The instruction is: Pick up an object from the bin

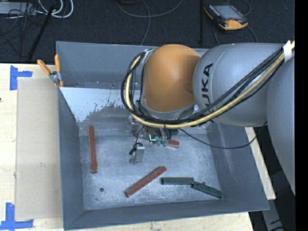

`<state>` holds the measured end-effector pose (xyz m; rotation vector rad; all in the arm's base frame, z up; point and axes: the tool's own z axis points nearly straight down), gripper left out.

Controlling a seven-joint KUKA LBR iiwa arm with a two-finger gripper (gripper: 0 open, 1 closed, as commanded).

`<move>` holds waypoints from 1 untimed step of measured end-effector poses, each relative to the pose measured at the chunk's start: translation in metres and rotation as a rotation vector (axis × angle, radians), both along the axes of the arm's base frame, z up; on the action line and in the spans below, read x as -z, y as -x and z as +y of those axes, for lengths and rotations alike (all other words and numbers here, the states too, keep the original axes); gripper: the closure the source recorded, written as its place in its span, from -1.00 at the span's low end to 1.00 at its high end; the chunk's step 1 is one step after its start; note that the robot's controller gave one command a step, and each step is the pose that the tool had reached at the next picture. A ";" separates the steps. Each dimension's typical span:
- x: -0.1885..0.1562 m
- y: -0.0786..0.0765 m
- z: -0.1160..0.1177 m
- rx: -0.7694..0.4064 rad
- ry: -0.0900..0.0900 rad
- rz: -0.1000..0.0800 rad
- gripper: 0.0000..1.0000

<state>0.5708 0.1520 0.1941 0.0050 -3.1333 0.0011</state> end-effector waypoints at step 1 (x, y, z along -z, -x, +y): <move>0.056 0.078 -0.068 -0.261 0.000 0.000 -1.00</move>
Offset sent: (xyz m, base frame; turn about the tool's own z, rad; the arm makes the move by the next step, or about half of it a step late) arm -0.0755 -0.0657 -0.0532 -0.2633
